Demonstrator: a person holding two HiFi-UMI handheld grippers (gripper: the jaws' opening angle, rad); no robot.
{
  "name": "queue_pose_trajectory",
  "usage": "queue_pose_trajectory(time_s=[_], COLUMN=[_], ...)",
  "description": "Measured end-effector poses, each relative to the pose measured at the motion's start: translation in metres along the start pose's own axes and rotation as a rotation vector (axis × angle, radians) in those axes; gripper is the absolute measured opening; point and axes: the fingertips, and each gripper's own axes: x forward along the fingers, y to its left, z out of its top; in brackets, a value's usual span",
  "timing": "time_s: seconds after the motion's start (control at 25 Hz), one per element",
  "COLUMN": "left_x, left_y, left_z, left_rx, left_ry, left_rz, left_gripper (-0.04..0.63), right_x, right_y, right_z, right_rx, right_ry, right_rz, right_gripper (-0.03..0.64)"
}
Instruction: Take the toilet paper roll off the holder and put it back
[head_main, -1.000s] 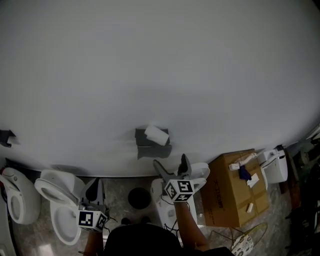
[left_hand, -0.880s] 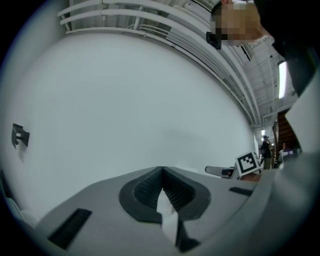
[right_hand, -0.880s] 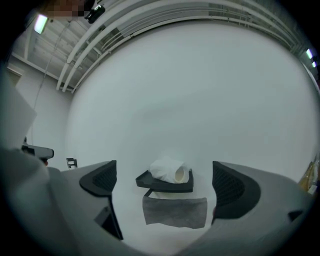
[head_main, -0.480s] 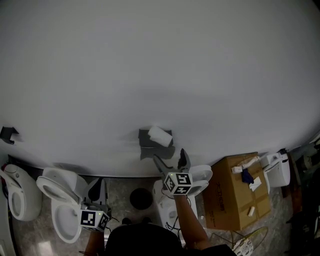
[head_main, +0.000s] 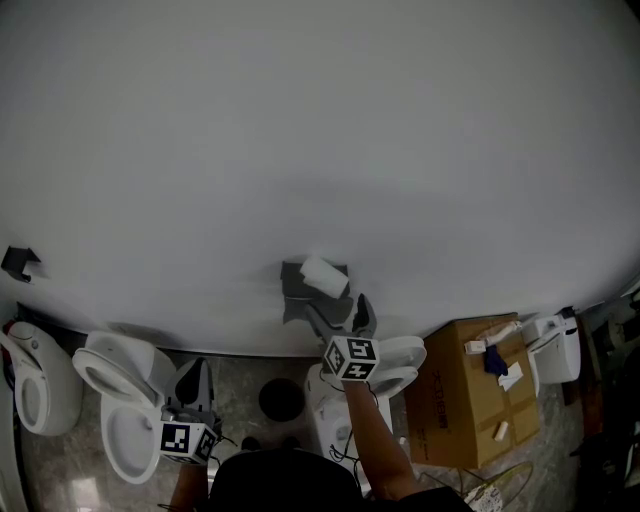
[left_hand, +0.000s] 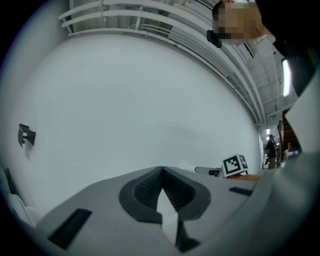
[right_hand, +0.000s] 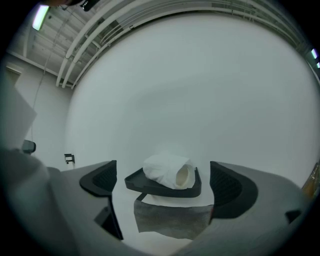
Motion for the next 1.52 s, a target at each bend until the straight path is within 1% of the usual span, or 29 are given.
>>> queue_pose_trajectory(time_s=[0.2, 0.28, 0.44, 0.6, 0.68, 0.76, 0.92, 1.16, 1.32, 1.36, 1.44, 1.52], left_x=[-0.002, 0.001, 0.002, 0.005, 0.007, 0.008, 0.007, 0.008, 0.009, 0.009, 0.009, 0.008], left_y=[0.008, 0.006, 0.011, 0.008, 0.009, 0.009, 0.011, 0.008, 0.014, 0.014, 0.01, 0.014], left_z=[-0.005, 0.001, -0.006, -0.005, -0.006, -0.006, -0.01, -0.008, -0.01, -0.011, -0.008, -0.011], left_rx=[0.012, -0.004, -0.004, -0.013, -0.009, -0.009, -0.011, -0.02, -0.007, -0.005, -0.017, -0.008], left_ry=[-0.027, -0.005, -0.02, 0.0, -0.009, -0.01, -0.004, 0.03, 0.0, -0.002, 0.021, 0.004], left_rz=[0.018, 0.026, 0.037, 0.032, 0.036, 0.037, 0.04, 0.033, 0.044, 0.045, 0.039, 0.045], left_gripper=[0.003, 0.003, 0.003, 0.003, 0.003, 0.003, 0.003, 0.003, 0.003, 0.003, 0.003, 0.003], right_x=[0.011, 0.015, 0.022, 0.028, 0.031, 0.033, 0.034, 0.04, 0.042, 0.043, 0.043, 0.043], right_y=[-0.006, -0.01, -0.015, -0.02, -0.022, -0.023, -0.021, -0.013, -0.013, -0.013, -0.012, -0.012], right_z=[-0.006, -0.008, -0.012, -0.014, -0.014, -0.013, -0.013, -0.014, -0.012, -0.012, -0.013, -0.014], right_rx=[0.013, 0.024, 0.042, 0.048, 0.05, 0.046, 0.032, 0.025, 0.029, 0.027, 0.022, 0.023], right_ry=[0.019, 0.021, 0.033, 0.046, 0.049, 0.053, 0.065, 0.093, 0.1, 0.103, 0.111, 0.119], right_rz=[-0.01, -0.019, -0.017, -0.028, -0.035, -0.035, -0.027, 0.002, 0.005, 0.006, 0.007, 0.005], right_gripper=[0.577, 0.577, 0.575, 0.567, 0.537, 0.528, 0.486, 0.417, 0.366, 0.351, 0.318, 0.283])
